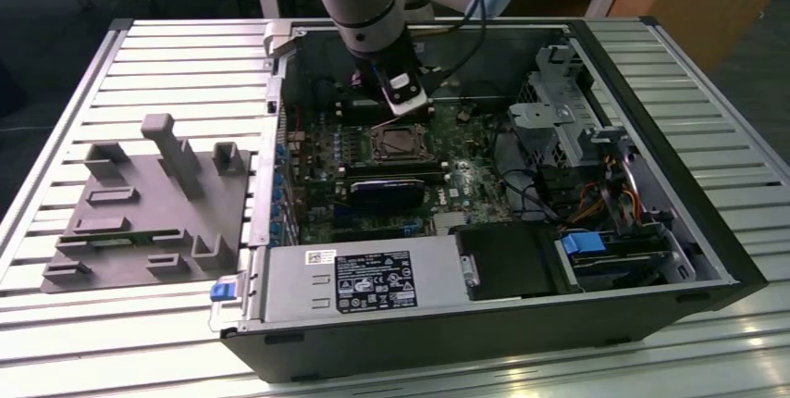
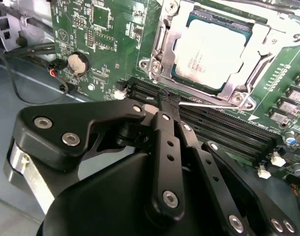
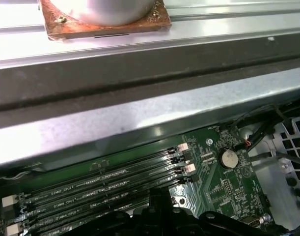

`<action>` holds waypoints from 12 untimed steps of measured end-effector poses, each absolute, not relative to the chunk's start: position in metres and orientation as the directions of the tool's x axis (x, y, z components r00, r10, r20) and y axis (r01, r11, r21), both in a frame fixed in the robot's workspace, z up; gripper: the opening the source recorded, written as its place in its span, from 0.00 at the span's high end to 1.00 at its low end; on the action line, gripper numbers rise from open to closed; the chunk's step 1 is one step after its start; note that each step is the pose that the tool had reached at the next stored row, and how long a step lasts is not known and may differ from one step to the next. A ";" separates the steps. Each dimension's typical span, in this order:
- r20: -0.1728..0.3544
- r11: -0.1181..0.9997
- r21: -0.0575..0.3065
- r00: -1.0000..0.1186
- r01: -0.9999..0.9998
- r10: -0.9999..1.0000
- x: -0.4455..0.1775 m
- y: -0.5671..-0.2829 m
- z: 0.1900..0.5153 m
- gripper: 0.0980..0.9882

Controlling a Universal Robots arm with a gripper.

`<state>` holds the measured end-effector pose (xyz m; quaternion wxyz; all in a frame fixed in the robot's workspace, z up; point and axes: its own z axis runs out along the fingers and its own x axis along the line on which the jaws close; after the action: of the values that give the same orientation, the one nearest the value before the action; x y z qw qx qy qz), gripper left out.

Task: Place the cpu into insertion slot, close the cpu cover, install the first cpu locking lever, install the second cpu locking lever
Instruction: 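Install the first cpu locking lever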

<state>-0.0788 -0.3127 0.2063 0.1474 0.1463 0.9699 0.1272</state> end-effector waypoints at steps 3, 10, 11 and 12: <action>-0.249 0.921 0.290 -0.909 0.260 0.335 -0.079 -0.311 0.206 1.00; -0.251 0.917 0.285 -0.901 0.280 0.353 -0.079 -0.305 0.204 1.00; -0.251 0.916 0.284 -0.900 0.282 0.355 -0.079 -0.305 0.204 1.00; -0.251 0.916 0.283 -0.900 0.284 0.357 -0.079 -0.304 0.204 1.00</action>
<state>-0.0794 -0.3043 0.2036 0.1506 0.1657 0.9671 0.1205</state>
